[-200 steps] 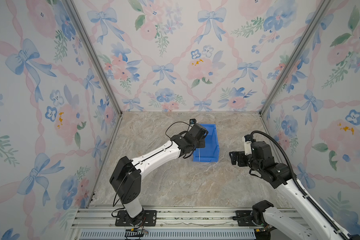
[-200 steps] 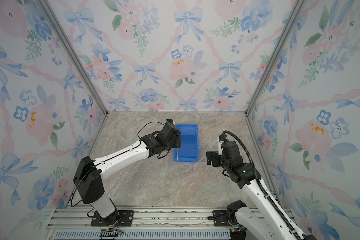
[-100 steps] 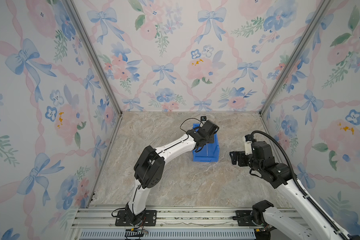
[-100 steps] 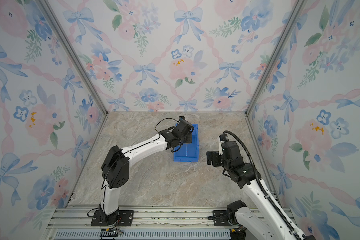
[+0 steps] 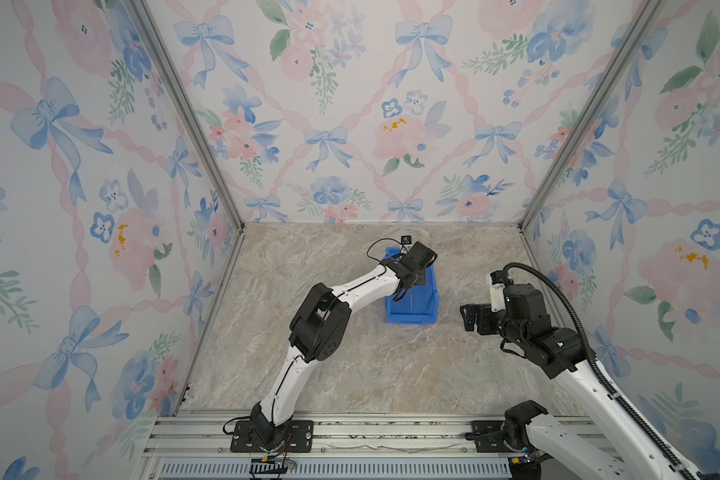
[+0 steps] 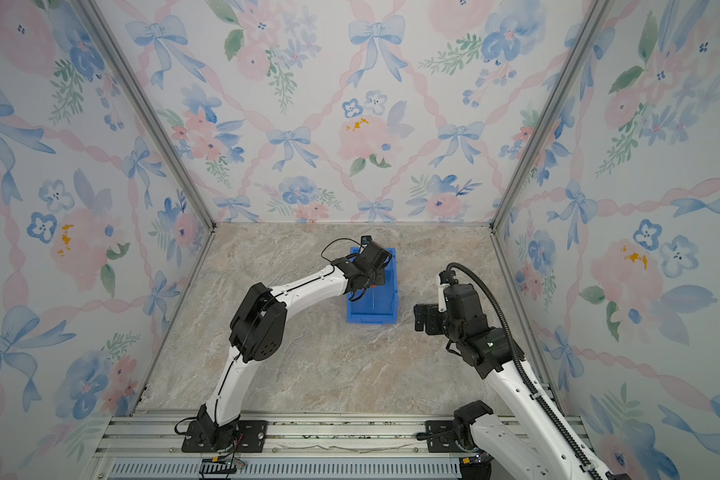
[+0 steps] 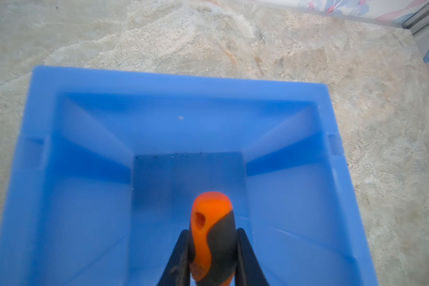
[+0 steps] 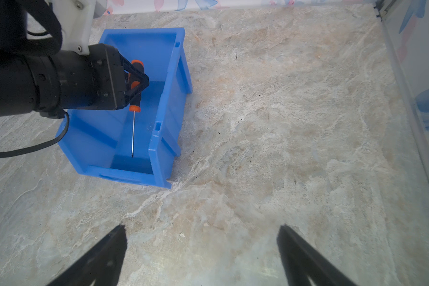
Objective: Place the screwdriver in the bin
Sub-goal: 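Lower the screwdriver into the blue bin and open the left gripper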
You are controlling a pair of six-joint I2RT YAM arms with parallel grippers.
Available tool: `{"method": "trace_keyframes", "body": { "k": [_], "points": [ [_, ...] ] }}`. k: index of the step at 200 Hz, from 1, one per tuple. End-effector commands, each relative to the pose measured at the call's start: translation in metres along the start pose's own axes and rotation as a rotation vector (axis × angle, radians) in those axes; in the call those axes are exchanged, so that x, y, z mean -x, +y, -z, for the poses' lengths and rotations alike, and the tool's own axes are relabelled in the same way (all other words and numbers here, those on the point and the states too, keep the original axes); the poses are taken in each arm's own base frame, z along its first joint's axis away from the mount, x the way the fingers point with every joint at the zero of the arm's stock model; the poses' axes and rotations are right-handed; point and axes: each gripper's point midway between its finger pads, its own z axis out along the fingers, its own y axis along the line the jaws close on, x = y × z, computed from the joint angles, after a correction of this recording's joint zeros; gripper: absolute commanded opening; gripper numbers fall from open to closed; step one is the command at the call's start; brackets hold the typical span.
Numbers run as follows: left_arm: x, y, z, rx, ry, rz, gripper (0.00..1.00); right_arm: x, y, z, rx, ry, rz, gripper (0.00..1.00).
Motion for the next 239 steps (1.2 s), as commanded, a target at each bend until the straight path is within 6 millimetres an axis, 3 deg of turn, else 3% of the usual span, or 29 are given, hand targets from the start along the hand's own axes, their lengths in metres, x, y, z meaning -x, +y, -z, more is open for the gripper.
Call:
{"method": "trace_keyframes", "body": {
  "k": [1,145,202,239],
  "points": [
    [-0.002,0.004,-0.011,0.021,0.003,-0.014,0.00,-0.001,-0.003,0.003,-0.009,0.007,-0.007,0.97],
    [-0.039,0.012,-0.047,0.072,0.065,-0.031,0.00,-0.003,-0.009,0.000,-0.026,0.007,-0.006,0.97],
    [-0.040,0.010,-0.047,0.076,0.060,-0.032,0.16,-0.003,-0.009,0.002,-0.026,0.002,-0.008,0.97],
    [-0.037,0.009,-0.044,0.074,0.051,-0.033,0.20,-0.001,-0.009,0.002,-0.026,-0.004,-0.009,0.97]
  ]
}}
